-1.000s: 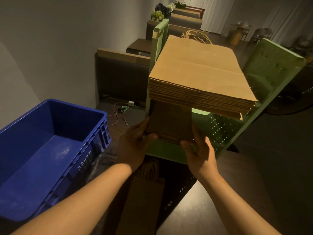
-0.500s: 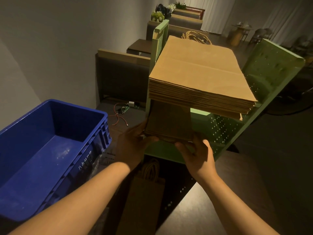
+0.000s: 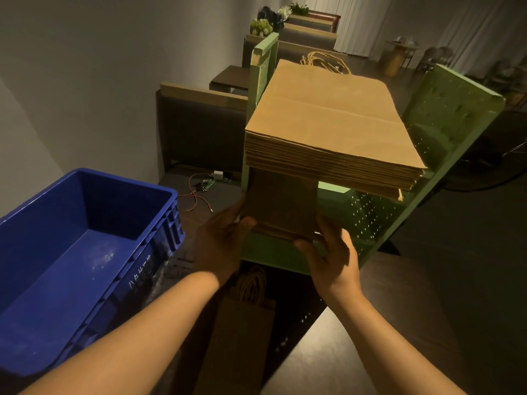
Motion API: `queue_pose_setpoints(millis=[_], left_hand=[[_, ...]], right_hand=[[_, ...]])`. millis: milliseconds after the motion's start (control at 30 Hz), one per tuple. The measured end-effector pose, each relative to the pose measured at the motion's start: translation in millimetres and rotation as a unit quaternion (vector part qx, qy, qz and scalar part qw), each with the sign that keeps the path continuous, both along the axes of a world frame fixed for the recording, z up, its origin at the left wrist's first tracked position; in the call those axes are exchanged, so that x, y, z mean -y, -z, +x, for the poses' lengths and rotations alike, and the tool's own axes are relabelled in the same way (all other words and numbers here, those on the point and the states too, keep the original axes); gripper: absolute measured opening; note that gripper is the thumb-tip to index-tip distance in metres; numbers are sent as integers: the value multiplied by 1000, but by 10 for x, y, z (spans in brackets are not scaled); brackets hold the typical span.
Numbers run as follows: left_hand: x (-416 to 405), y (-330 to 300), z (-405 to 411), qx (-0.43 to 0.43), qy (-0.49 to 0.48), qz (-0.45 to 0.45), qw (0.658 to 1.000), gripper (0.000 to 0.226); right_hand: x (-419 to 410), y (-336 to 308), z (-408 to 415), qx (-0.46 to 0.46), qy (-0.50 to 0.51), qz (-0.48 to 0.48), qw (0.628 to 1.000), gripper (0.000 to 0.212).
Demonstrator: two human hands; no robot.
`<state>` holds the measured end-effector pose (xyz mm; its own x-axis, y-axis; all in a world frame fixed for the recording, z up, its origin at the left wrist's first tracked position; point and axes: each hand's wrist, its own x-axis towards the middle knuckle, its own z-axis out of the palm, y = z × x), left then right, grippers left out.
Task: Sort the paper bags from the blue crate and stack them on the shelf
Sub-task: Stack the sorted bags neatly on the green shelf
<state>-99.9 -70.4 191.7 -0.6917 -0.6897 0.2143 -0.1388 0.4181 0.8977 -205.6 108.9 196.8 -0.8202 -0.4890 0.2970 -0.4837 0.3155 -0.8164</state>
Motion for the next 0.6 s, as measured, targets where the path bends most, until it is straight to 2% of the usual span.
queue_pose_setpoints(millis=[100,200,400,533,600], left_hand=[[17,-29,40,4,25,24,999,43],[40,1,79,15,52,21,998,57],[35,43,72,14,13,53,998,39],[31,-6,90,6,21,66,998,42],[17,-71,106,9,31,54,998,49]], right_hand=[[8,9,6,27,-9,-25,999,60],[20,35,-11,30,-5,-35,999,61],[26,57,-16,27,12,-62,998,47],[11,33,-14,35,8,-60,998,49],[3,10,-9,55,5,-73,996,63]])
